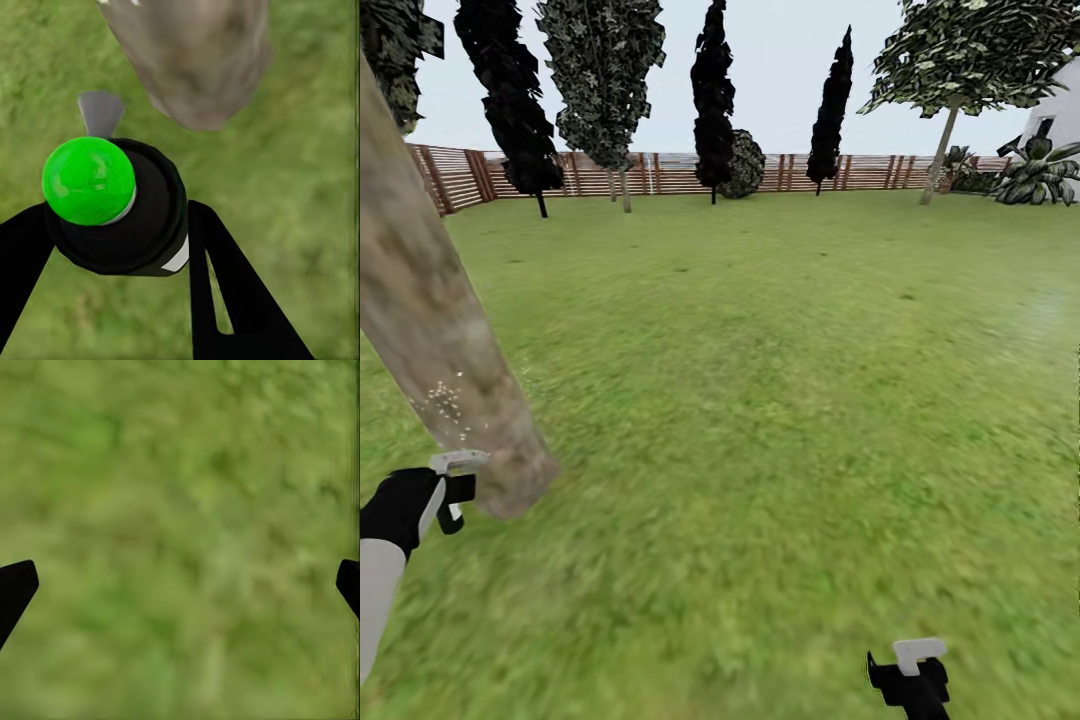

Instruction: In the garden, pick up the pesticide atomizer on the floor and spray pesticide onto both trees until each tree trunk is fully covered.

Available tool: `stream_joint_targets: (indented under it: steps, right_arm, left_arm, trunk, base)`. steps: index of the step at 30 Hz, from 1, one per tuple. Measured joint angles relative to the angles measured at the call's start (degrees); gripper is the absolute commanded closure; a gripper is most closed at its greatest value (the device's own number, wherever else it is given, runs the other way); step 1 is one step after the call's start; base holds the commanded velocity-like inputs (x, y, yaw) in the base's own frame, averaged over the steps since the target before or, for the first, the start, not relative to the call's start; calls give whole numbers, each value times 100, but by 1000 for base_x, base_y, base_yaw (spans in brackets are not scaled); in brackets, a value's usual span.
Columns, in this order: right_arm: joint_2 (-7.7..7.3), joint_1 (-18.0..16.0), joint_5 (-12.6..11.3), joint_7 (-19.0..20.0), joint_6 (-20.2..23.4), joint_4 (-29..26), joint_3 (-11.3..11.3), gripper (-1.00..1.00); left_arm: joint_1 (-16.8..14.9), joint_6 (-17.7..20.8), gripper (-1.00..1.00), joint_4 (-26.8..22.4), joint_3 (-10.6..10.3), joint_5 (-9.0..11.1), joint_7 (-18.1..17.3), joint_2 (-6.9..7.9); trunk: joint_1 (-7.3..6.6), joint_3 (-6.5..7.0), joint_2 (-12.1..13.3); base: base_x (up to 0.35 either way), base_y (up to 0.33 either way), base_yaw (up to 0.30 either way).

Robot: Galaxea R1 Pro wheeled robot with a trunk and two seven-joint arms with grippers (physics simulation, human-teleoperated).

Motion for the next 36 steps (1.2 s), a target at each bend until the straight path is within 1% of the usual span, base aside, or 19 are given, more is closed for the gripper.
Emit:
stream_joint_targets:
  steps: [10,15,18,20,21,22,24,26,27,29,31,32,34,36]
  right_arm:
    - [8,0,0,0,0,0,3,-100]
    - [16,-2,0,0,0,2,9,-100]
    - [27,-2,0,0,0,5,9,-100]
    - [42,-2,8,0,-3,10,9,-100]
    - [39,-2,6,0,-4,10,8,-100]
    - [42,-2,8,0,-3,10,9,-100]
    - [44,-2,9,2,-3,10,8,-100]
    - [48,-2,9,2,-2,10,11,-100]
    - [46,-2,9,3,-4,10,9,-100]
    - [45,-2,9,5,-8,10,8,-100]
    - [45,-1,9,4,-4,10,8,-100]
    - [44,0,7,2,-5,9,8,-100]
    - [37,0,6,1,-3,9,7,-100]
    - [36,0,5,1,0,9,8,-100]
  left_arm:
    - [0,3,100,-9,-3,-31,105,3]
    - [14,-2,100,-3,4,-60,221,24]
    - [132,2,100,1,-3,-10,313,18]
    - [367,-28,100,5,-5,24,332,-6]
    - [433,-141,100,5,-2,21,336,-9]
    - [484,-387,100,59,1,16,347,-6]
    - [543,-710,100,320,5,25,344,7]
    - [552,-815,100,374,63,18,343,20]
    - [554,-938,100,388,118,14,346,15]
    - [555,-1188,100,418,160,19,379,8]
    - [554,-1260,100,423,170,93,476,-3]
    - [554,-1273,100,428,171,195,505,-7]
    - [553,-1283,100,431,172,295,523,-2]
    - [553,-1288,100,433,171,309,526,3]
  trunk:
    - [0,0,0]
    - [0,0,0]
    - [0,0,0]
    - [0,-1,0]
    - [-1,0,0]
    - [-1,0,0]
    - [-1,0,0]
    - [-2,0,0]
    - [-2,0,0]
    - [-2,0,0]
    - [-2,0,0]
    - [-2,0,0]
    - [-2,0,0]
    - [-2,0,0]
  base:
    - [95,-268,2]
    - [112,-268,220]
    - [146,-265,276]
    - [159,-260,277]
    - [165,-255,278]
    - [196,-227,278]
    - [231,-195,277]
    - [239,-187,278]
    - [241,-186,278]
    - [241,-186,273]
    - [241,-186,130]
    - [241,-186,49]
    - [241,-186,7]
    - [241,-186,2]
